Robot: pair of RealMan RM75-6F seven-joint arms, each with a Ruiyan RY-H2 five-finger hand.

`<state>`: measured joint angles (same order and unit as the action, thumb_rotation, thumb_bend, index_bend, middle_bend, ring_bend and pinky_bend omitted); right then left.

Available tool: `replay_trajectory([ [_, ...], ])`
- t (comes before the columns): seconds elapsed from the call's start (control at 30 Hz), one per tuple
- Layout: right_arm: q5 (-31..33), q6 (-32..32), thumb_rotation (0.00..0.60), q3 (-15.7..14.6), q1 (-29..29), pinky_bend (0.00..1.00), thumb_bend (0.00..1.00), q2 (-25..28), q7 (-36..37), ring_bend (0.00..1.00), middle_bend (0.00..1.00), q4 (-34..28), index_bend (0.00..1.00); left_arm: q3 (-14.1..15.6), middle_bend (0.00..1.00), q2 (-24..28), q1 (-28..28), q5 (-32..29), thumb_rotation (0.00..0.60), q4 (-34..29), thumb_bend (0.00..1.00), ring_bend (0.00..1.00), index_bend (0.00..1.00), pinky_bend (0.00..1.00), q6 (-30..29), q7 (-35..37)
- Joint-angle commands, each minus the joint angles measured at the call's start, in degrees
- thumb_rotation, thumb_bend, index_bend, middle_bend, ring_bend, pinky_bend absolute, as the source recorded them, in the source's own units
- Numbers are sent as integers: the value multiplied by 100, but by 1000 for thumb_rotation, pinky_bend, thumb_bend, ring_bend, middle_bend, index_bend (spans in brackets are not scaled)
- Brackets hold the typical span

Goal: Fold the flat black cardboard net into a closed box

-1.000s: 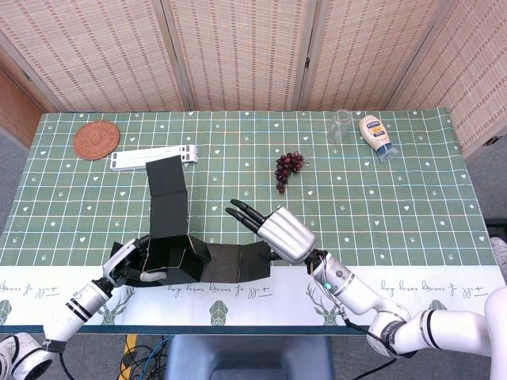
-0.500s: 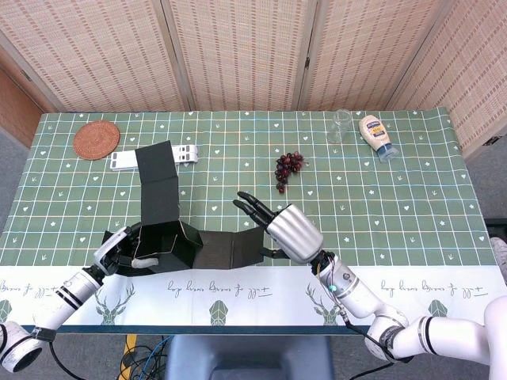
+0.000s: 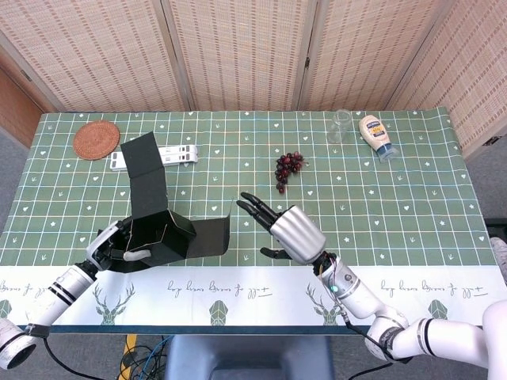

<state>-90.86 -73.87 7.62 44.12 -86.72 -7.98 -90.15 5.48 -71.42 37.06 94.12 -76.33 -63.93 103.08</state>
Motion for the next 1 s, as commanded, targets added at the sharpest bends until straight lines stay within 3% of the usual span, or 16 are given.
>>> replay_trajectory([
  [0.03, -173, -62, 600, 77, 91, 1000, 1, -438, -164, 819, 59, 413, 0, 15, 293, 82, 90, 142, 600, -128, 93, 719, 263, 926, -34, 194],
  [0.4, -697, -431, 600, 278, 400, 1000, 29, -1560, -208, 818, 76, 1516, 0, 153, 293, 250, 357, 448, 600, -442, 93, 719, 261, 924, 78, 39],
  [1.0, -804, -76, 600, 198, 497, 1000, 40, -1174, -247, 830, 169, 1184, 0, 229, 293, 117, 427, 245, 600, -421, 93, 718, 261, 922, 491, -1368],
])
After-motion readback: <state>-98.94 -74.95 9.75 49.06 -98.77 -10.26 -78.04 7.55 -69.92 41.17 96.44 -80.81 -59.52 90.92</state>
